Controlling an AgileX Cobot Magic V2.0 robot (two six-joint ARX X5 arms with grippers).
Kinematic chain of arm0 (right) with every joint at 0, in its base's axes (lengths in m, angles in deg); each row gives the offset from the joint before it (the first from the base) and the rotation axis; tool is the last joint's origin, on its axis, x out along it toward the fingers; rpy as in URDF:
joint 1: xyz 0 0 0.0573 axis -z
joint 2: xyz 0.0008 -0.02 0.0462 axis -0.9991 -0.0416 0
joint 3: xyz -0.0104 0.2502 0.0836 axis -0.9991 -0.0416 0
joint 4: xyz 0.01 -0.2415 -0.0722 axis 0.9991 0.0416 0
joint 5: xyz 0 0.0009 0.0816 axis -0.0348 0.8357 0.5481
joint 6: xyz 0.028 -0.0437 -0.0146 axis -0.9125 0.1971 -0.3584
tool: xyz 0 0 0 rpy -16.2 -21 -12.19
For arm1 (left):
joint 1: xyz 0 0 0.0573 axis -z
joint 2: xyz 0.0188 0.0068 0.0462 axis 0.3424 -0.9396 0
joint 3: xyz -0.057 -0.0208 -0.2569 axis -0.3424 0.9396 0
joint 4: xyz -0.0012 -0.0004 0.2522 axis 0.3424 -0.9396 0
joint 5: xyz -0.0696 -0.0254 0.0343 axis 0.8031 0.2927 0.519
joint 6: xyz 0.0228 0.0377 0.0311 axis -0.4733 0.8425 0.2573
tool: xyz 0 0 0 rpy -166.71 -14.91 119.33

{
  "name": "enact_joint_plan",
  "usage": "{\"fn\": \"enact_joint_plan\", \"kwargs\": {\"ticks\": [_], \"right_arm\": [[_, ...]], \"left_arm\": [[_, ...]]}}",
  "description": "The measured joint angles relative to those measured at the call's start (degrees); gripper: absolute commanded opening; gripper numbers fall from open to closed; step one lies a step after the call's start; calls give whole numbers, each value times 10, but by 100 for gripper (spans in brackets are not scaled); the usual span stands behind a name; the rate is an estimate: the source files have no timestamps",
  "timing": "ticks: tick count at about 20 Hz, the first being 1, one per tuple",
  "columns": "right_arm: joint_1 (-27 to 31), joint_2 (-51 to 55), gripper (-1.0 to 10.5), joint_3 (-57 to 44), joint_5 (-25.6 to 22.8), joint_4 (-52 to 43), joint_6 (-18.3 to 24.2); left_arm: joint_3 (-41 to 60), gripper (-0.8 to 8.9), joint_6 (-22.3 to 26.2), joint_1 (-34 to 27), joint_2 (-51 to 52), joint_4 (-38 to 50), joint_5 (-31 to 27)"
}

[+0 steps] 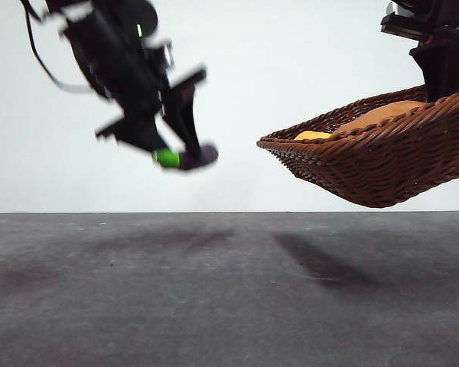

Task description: Help me put the vegetables on the table into the basket

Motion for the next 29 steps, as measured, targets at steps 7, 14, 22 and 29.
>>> {"fn": "enact_joint_plan", "kwargs": {"ticks": [7, 14, 22, 29], "right_arm": [[-2, 0, -8, 0, 7, -1, -28], [-37, 0, -8, 0, 28, 0, -40], [-86, 0, -8, 0, 101, -2, -25], [-94, 0, -8, 0, 104, 0, -21]], "left_arm": [[0, -4, 3, 84, 112, -108, 0], [0, -4, -13, 204, 108, -42, 0], [0, 27, -69, 213, 95, -18, -31], [0, 539, -79, 212, 95, -7, -31]]}}
